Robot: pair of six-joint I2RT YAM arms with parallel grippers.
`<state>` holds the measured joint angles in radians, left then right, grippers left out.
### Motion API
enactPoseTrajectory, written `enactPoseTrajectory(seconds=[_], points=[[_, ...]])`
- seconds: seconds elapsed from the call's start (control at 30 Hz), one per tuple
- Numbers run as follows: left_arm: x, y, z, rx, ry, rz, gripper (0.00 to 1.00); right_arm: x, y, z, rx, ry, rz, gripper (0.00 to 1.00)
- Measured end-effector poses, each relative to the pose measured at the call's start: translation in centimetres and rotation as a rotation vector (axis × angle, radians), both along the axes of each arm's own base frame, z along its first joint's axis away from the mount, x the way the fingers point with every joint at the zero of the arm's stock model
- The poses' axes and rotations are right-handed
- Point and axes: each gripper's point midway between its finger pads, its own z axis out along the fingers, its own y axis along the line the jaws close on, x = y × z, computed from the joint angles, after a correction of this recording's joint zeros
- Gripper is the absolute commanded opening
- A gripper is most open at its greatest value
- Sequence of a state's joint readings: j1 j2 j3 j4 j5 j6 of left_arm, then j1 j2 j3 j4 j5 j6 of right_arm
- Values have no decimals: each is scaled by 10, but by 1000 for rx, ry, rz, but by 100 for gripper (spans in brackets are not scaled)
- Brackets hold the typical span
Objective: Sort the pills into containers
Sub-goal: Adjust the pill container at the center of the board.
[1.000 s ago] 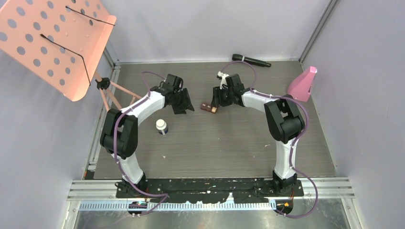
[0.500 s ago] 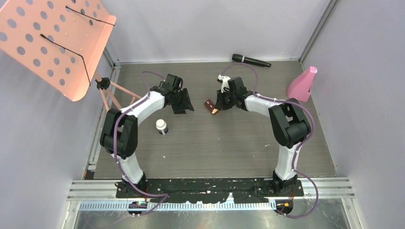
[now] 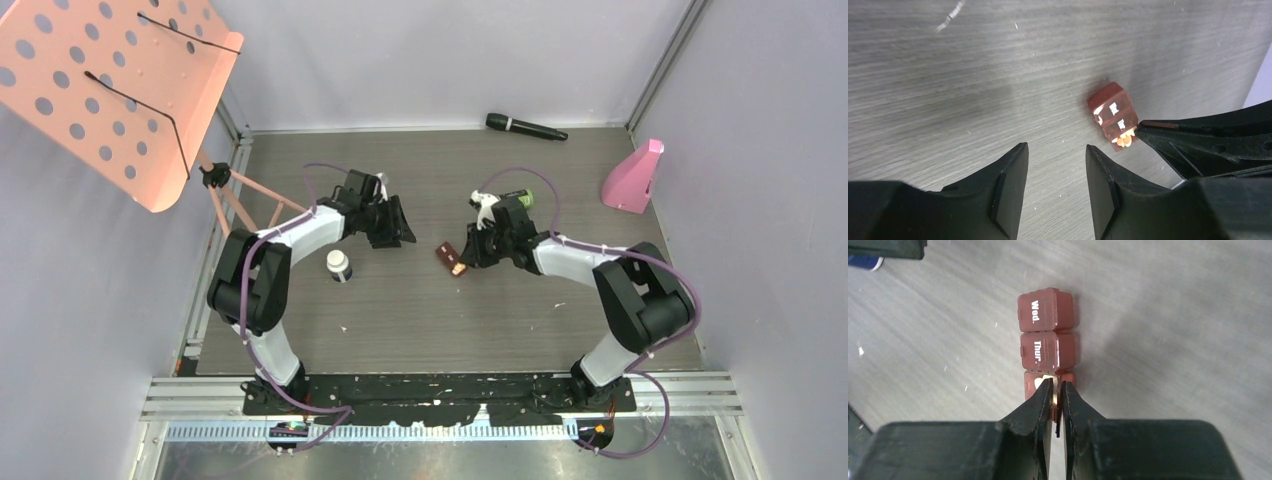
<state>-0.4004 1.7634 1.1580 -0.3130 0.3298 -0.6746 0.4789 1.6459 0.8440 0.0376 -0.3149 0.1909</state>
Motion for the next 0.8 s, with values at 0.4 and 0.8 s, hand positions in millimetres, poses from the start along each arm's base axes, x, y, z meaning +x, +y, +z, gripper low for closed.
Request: enactPoseTrajectory(seconds=[0.4,0.8], points=[[-54,-49,11,-118,-131,-248,46,-76,-13,-6,69,79,-31,55],[-88,-87,1,-120,-126,-347,46,-84,-22,-6,54,118,-85,43]])
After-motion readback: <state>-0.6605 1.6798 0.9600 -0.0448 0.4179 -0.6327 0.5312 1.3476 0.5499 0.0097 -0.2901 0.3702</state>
